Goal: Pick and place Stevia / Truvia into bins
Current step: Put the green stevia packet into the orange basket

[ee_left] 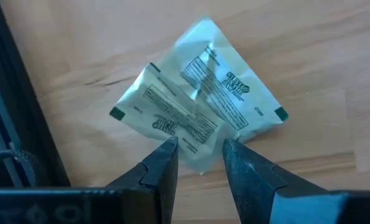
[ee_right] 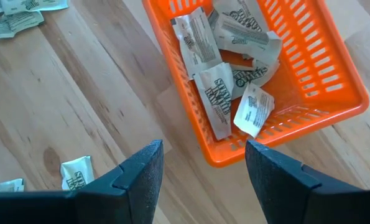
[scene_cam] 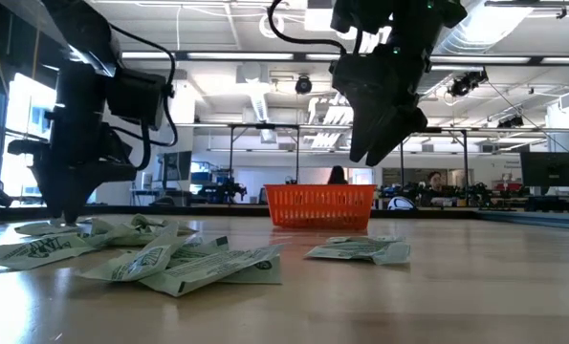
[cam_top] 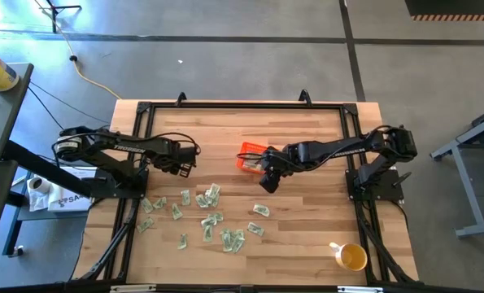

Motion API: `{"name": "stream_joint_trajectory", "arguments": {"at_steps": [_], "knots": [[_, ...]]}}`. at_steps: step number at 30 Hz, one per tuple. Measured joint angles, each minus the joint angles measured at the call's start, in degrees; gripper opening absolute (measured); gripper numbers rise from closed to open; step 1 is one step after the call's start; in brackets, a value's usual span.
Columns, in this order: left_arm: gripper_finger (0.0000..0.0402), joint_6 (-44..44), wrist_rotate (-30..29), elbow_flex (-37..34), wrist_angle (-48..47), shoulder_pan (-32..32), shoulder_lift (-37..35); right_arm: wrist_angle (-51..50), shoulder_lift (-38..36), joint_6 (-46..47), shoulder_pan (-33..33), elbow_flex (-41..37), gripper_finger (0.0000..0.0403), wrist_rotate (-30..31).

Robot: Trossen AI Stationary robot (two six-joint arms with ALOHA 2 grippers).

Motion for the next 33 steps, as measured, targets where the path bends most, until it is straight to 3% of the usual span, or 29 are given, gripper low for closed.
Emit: {"name": "stream_joint_trajectory", "arguments": {"at_steps": [10, 23, 33], "knots": [[0.0168, 1.3, 2.5, 0.1, -0.4, -0.1, -0.1, 0.0, 0.0, 0.0, -0.3, 0.0, 0.0218, 0.1], [0.0168, 2.9, 2.7, 2.3, -2.1, -6.2, -0.9, 0.0, 0.0, 0.0, -0.3, 0.0, 0.0218, 0.3], [0.0168, 0.4, -3.4, -0.1, -2.0, -7.5, -0.9, 0.0, 0.0, -0.1, -0.3, 0.0, 0.0218, 1.9]]}}
